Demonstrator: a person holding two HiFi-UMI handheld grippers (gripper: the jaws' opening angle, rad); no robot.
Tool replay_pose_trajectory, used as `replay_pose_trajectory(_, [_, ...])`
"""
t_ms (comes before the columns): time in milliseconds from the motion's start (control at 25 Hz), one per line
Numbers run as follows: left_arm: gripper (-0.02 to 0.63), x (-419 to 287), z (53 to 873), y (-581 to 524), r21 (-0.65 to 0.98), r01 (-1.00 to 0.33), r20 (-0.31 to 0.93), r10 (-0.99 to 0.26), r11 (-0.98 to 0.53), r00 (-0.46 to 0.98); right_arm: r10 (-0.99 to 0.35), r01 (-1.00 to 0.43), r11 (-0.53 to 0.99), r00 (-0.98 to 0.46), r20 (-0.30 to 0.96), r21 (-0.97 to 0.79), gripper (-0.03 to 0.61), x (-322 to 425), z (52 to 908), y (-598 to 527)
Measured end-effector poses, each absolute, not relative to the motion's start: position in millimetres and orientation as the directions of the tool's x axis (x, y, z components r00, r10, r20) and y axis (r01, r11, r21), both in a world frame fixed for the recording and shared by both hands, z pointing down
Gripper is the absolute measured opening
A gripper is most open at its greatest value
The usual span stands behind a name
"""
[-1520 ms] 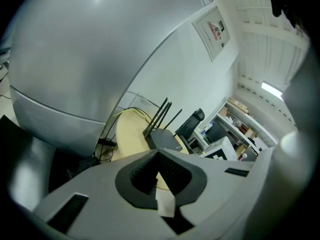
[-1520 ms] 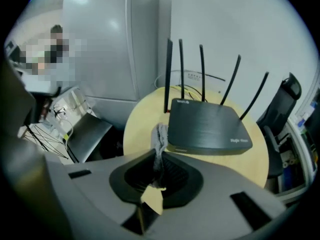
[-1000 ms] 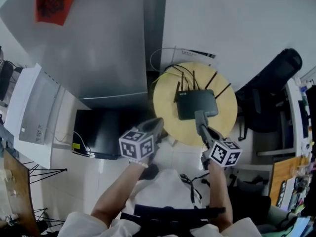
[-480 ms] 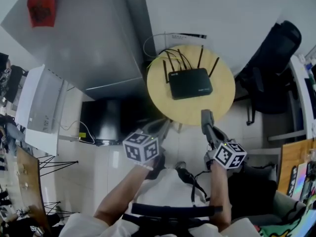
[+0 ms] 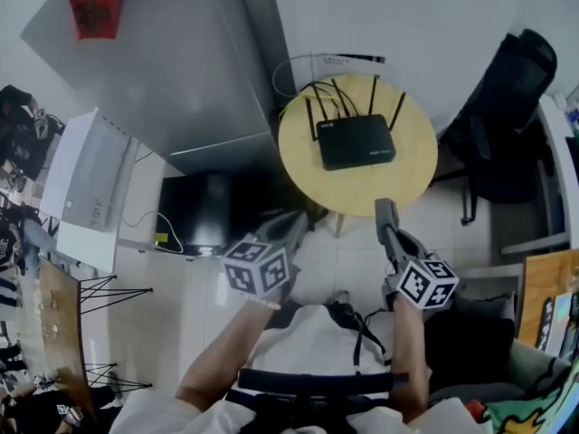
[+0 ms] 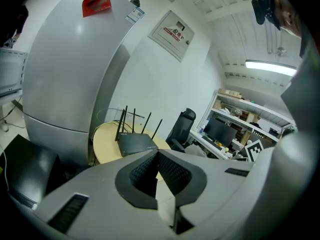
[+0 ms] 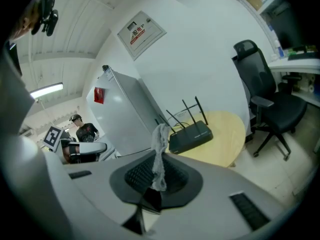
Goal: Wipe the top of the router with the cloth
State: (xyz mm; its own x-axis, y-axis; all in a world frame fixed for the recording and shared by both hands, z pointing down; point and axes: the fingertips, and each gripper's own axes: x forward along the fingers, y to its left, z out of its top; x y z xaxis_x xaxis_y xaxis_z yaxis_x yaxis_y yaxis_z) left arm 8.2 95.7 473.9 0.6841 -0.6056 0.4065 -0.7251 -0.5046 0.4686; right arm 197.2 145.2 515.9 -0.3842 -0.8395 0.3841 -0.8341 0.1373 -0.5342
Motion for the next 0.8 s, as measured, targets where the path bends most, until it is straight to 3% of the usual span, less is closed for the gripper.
replay_pose_trajectory(240, [-0.003, -8.8, 463.9, 84.6, 0.469, -0.698, 0.386, -0.585, -0.542, 0.713, -0.870, -0.840, 0.068, -0.314, 0.380, -0.538, 0.041, 197.9, 509.9, 148.5])
replay_pose_trajectory(800, [-0.003, -86.7, 467.9, 52.6, 0.493, -0.655, 0.371, -0.542, -0.572, 0.754, -0.871, -0.852, 0.047, -0.291, 0.396, -0.522, 0.040, 104.3, 501.9, 126.8])
